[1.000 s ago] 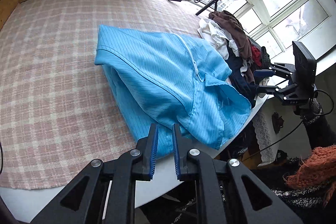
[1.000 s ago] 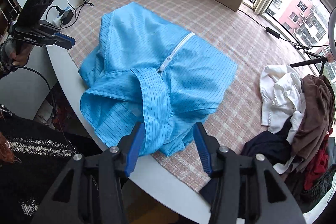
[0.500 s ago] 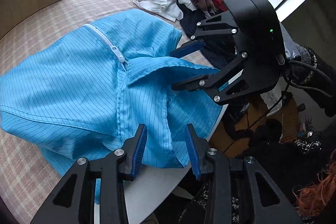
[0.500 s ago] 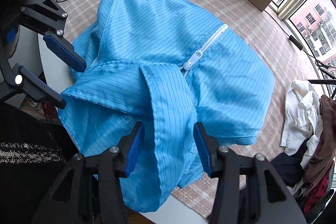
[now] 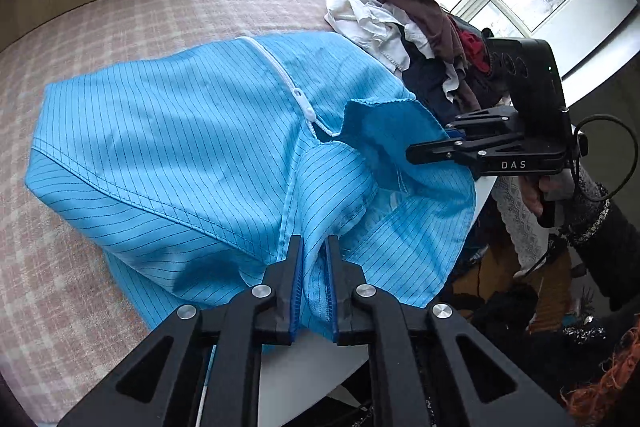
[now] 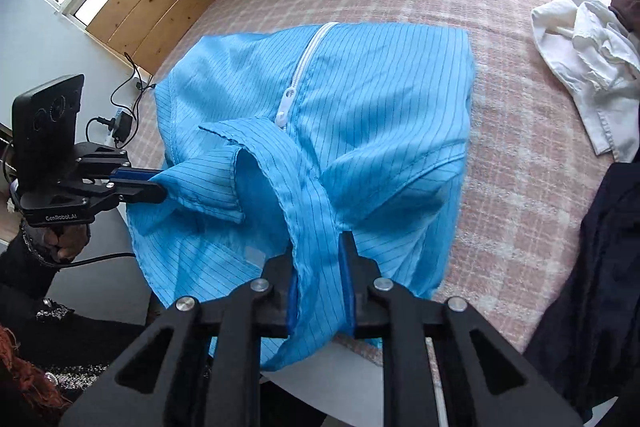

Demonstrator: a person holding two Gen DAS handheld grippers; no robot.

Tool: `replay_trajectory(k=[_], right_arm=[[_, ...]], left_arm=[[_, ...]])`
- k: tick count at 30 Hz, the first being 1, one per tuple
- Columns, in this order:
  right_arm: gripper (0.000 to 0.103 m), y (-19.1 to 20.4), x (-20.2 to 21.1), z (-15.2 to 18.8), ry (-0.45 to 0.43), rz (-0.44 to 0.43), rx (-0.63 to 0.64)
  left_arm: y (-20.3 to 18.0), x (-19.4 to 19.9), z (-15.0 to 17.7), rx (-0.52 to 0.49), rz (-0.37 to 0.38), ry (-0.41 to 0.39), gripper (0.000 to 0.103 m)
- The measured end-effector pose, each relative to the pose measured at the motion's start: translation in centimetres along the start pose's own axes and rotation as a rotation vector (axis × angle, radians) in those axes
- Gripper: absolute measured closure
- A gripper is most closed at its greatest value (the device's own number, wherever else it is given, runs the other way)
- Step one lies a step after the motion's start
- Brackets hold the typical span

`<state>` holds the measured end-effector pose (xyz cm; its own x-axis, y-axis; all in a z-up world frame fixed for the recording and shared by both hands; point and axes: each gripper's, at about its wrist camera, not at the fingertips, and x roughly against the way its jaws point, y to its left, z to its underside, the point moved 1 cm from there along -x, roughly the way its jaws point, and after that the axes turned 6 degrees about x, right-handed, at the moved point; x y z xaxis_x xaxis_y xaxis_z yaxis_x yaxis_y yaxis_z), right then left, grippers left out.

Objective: Fold clothes

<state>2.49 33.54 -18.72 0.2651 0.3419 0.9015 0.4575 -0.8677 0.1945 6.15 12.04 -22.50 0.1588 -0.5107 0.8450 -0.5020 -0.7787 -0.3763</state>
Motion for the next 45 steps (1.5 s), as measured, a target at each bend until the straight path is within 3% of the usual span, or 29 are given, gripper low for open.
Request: replay_trajectory(k=[2,5,9,10,13,15,17,19,22,29,35,39,45], right_arm=[[0.082,0.7,0.0,-0.1,0.008,0.082,0.064],[0.080,2.2,-0.4,-1.2,0.020,0.169,0.163],[0.070,2.0,-1.1,-2.1,0.040,0.179,0.186],[0.070,2.0,-1.3,-2.1,0.043,0.186,0.194],[0.071,1.3,-1.4,-2.5,0.055,0.144,0.152],[0.085,0.6,-1.0,-2.4,0.048,0.097,0.102],[0.087,-0.1,-0.2,-2.3,0.015,0.042,0.048],[0.096,-1.0,0.6,-2.2,-0.015,-0.010,-0.010],[0.096,-2.6,1.2,-1.9,-0.048,-0.084,-0.097],[0.096,-3.6,-0.2,-0.4,-0.017,-0.050,-0.164],[0.096,-1.6,-1.3,-0.9,0.030,0.083,-0.106],[0.096,-0.4,-1.5,-1.2,0.048,0.141,-0.079],[0.096,0.5,-1.7,-1.0,0.047,0.167,-0.074]], left_arm=[[-1.9,-0.3,0.2,-0.083,-0.053,0.001,0.077],[-4.4,-1.0,0.1,-0.200,-0.120,0.005,0.065],[-4.4,-2.5,-0.7,-0.248,-0.194,0.043,0.062],[-4.3,-2.9,-0.9,-0.255,-0.212,0.053,0.063],[-4.0,-4.1,-1.5,-0.277,-0.266,0.086,0.098],[-3.1,-3.3,-2.3,-0.223,-0.214,0.072,0.098],[-1.8,-1.8,-3.1,-0.137,-0.127,0.045,0.098],[-0.3,-0.7,-3.8,-0.040,-0.041,0.023,0.098],[2.4,0.4,-4.7,0.107,0.067,-0.005,0.098],[8.7,-0.6,-2.6,0.416,0.212,-0.009,0.099],[9.9,-1.7,-2.2,0.475,0.231,0.006,0.099],[9.9,-1.5,-2.7,0.435,0.189,0.015,0.099],[10.3,-1.3,-2.8,0.428,0.168,0.019,0.099]])
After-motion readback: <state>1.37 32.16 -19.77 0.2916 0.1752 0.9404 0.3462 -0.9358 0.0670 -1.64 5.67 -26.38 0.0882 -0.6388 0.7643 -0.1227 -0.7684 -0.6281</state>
